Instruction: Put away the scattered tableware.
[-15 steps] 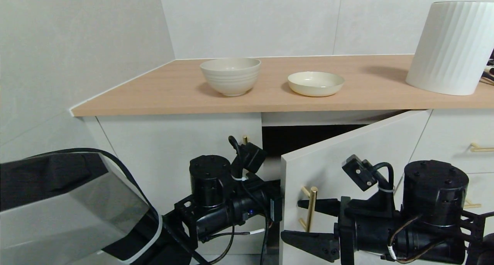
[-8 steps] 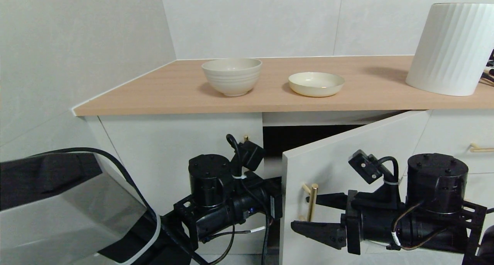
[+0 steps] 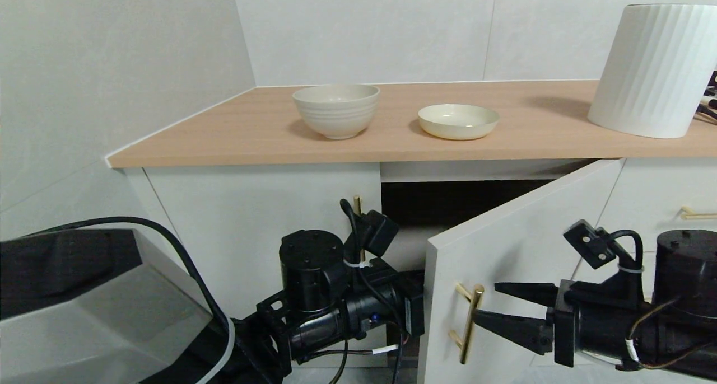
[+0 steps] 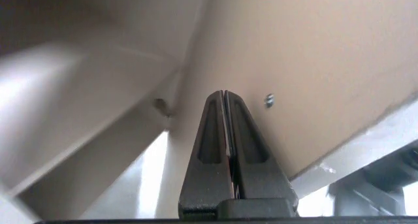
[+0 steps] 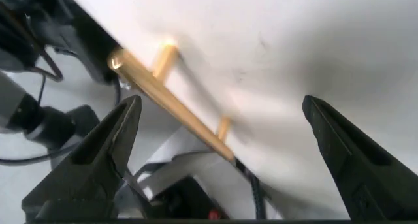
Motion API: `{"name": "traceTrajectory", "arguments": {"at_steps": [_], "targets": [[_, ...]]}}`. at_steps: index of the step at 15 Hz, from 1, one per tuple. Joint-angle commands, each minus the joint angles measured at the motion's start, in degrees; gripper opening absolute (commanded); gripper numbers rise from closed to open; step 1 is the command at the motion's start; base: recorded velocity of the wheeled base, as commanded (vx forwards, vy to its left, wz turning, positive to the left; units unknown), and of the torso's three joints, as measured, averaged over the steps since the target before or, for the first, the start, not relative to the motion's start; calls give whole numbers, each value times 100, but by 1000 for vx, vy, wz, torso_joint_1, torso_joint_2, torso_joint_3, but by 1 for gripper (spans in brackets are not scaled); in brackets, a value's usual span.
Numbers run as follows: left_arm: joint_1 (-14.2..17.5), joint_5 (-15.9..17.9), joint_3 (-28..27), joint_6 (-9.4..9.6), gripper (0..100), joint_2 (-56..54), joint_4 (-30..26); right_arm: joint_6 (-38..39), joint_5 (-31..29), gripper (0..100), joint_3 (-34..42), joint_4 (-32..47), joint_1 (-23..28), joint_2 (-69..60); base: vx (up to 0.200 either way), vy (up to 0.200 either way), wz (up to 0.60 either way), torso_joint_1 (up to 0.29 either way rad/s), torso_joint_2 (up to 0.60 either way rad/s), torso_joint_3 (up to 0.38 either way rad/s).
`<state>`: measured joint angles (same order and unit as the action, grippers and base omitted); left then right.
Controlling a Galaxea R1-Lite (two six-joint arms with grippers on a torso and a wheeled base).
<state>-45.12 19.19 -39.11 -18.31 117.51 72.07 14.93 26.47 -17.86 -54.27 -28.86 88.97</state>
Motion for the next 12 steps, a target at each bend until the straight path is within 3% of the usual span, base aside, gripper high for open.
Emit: {"name": "traceTrajectory", "arguments": {"at_steps": [1, 6, 12], "targets": [[47, -117, 0, 3, 0, -26, -9, 18, 104, 100, 371, 312, -24, -723, 0, 0, 0, 0, 0, 0], [-50, -117, 0, 3, 0, -70, -44, 18, 104, 100, 573, 338, -41, -960, 0, 0, 0, 0, 0, 0], [-94, -117, -308, 3, 0, -17, -308, 18, 104, 100, 599, 347, -191, -978, -200, 0, 0, 2, 2, 2]]}}
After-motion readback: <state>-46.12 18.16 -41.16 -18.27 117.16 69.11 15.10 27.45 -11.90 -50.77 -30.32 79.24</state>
